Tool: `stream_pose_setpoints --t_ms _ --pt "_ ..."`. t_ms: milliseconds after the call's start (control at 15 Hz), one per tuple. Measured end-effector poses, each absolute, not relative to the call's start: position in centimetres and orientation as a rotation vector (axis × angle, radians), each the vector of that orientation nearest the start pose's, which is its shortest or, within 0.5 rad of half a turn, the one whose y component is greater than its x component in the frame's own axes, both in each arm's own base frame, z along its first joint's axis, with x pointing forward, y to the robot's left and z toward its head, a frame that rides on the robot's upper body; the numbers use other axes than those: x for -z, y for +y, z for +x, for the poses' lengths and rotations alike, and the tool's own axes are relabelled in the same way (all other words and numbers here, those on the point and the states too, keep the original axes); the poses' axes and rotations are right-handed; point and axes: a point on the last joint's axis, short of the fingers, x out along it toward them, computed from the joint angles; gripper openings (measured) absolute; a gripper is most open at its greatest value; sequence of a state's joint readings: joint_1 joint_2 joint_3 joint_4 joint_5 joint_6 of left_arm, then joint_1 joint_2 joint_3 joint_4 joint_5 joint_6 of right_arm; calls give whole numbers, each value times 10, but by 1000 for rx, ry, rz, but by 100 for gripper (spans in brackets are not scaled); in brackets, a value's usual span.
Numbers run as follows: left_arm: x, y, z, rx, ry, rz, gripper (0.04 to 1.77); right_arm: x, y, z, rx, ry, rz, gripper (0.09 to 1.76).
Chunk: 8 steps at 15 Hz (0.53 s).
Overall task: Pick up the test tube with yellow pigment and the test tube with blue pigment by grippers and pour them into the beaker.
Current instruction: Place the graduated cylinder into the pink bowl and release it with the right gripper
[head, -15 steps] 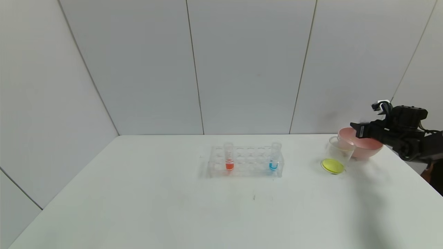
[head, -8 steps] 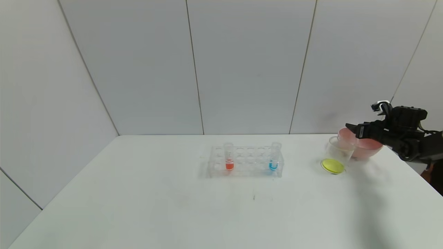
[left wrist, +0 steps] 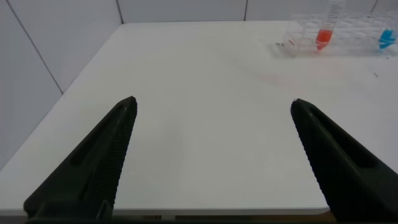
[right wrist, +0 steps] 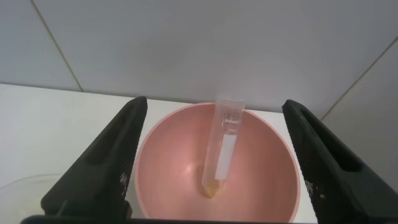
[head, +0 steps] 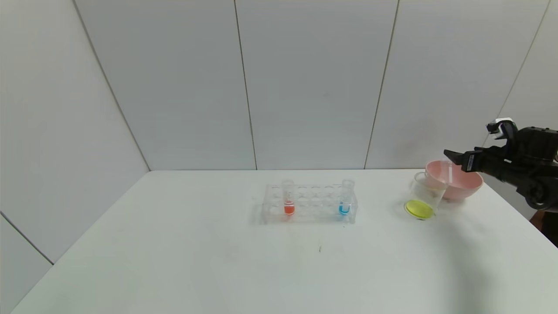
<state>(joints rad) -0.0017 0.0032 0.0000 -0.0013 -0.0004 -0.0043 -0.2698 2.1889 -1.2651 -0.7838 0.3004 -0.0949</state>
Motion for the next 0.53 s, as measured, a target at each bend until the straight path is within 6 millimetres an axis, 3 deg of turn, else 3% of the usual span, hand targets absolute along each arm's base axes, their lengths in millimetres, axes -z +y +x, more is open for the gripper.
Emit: stream_pose_setpoints --t_ms 267,533 --pt "-76 0 -23 2 2 -4 176 -143 -96 376 -55 129 -55 162" --pt "-76 0 -23 2 2 -4 176 -153 -60 322 -54 171 -39 166"
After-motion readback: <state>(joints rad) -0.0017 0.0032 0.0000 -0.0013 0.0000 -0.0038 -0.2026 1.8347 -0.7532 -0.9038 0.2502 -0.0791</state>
